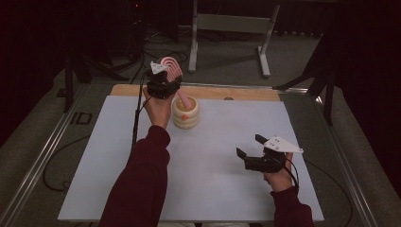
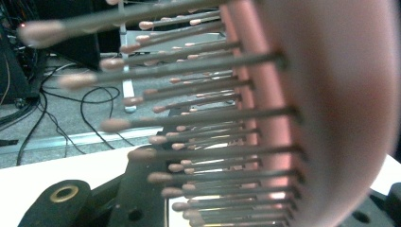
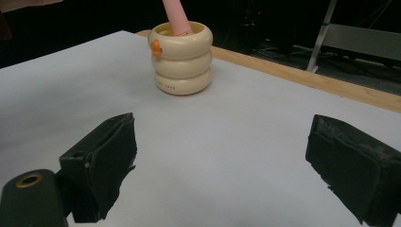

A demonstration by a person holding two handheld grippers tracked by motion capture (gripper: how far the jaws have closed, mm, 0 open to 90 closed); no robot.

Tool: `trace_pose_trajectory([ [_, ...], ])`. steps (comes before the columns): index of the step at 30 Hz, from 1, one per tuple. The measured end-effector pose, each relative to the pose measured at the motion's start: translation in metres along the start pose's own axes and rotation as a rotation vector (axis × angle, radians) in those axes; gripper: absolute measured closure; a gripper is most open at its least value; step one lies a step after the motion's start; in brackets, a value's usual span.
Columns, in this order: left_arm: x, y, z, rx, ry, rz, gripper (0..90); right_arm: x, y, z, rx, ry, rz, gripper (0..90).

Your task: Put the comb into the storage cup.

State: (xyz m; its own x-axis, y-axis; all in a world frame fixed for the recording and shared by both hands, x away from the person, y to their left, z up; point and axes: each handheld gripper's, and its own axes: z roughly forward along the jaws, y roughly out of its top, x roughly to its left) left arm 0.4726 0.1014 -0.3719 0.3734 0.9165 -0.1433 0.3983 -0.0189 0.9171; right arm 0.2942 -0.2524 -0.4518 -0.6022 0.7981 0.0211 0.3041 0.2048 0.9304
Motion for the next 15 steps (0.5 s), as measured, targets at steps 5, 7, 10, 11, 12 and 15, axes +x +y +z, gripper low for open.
trace_pose_trajectory([
  [5,-0.0010,-0.0014,0.0025,0.005,0.001,0.004,62.7,-0.0001,0.0002,-0.0003,-0.001,0.001,0.001,9.3],
  [7,-0.0012,-0.0023,0.0034,0.007,0.001,0.005,62.7,-0.0002,0.0002,-0.0004,-0.001,0.000,0.001,9.3],
  [10,-0.0016,-0.0036,0.0048,0.009,0.002,0.006,62.7,0.0001,0.0004,-0.0007,-0.001,0.002,0.003,9.3],
  [11,-0.0019,-0.0040,0.0052,0.010,0.002,0.005,62.7,0.0000,0.0004,-0.0006,-0.002,0.001,0.003,9.3],
  [12,-0.0021,-0.0044,0.0055,0.012,0.002,0.006,62.7,0.0000,0.0005,-0.0007,-0.002,0.001,0.003,9.3],
  [15,-0.0032,-0.0055,0.0070,0.015,0.006,0.014,62.7,-0.0001,0.0005,-0.0008,-0.003,0.000,0.002,9.3],
])
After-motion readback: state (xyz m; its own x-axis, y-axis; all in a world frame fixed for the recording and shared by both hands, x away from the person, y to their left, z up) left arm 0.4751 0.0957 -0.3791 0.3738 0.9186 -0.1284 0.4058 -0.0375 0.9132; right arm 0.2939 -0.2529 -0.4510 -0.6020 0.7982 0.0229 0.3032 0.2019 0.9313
